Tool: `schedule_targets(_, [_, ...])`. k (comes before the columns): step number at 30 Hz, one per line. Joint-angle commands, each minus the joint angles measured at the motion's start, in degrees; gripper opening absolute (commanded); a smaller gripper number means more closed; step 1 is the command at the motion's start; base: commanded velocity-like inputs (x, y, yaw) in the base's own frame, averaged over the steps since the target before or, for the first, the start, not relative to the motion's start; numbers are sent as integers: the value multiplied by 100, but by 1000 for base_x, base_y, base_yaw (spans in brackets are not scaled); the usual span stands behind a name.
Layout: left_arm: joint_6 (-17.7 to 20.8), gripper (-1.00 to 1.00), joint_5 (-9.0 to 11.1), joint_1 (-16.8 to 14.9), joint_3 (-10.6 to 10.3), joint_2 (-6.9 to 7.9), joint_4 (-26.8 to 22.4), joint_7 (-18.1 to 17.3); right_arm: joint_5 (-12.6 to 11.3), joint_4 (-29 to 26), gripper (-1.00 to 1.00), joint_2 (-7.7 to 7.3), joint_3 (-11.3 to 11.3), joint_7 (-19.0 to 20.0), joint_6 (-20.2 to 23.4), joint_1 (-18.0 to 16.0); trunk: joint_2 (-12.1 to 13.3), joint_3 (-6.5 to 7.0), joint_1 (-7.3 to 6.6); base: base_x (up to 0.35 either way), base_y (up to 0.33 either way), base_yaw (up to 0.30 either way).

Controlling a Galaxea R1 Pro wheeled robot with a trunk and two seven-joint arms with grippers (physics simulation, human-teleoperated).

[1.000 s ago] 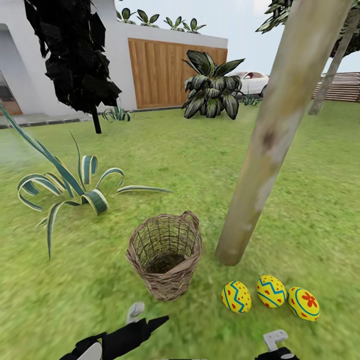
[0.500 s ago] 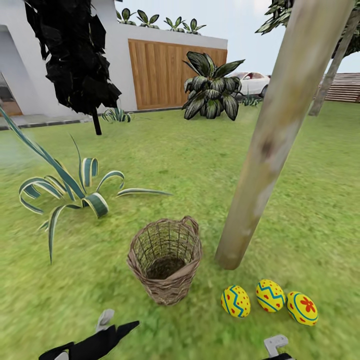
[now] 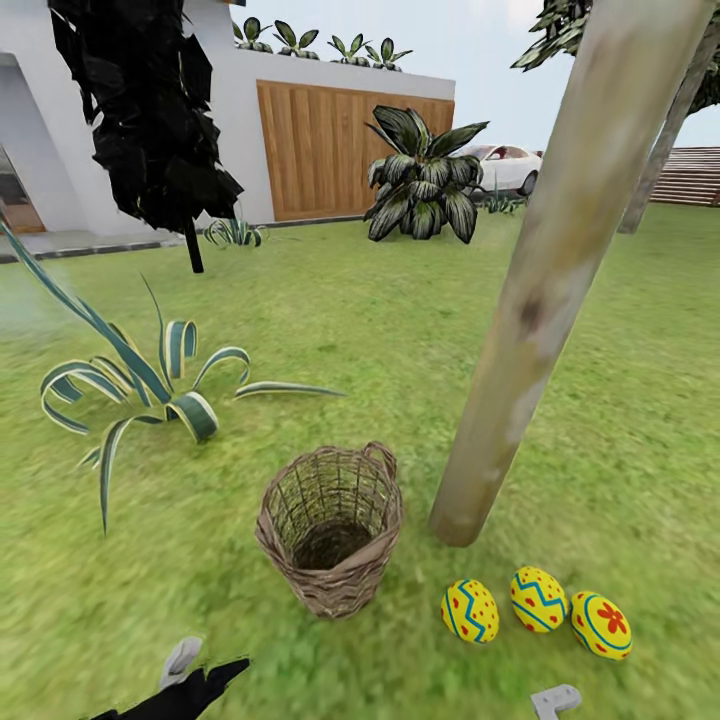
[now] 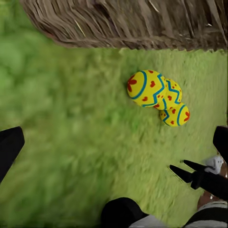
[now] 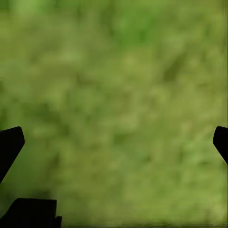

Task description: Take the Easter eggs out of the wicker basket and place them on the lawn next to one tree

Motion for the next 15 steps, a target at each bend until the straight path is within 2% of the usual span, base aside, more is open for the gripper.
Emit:
schedule_targets(1, [51,100,60,-5,-27,0,94,-9,56,6,100,-2,-46,10,1,7,40,14,-24,0,0,0])
schedule_targets(5, [52,100,57,-5,-54,-23,527,-1,54,6,100,-2,-48,10,-22,175,200,86,-111,0,0,0])
schedule_targets(9, [53,100,50,-5,-66,-152,1007,14,47,6,100,-2,-45,10,-33,358,360,158,-199,0,0,0])
schedule_targets(15, [50,100,40,0,-83,-188,1210,32,44,32,100,-2,-49,10,-34,483,601,265,-331,0,0,0])
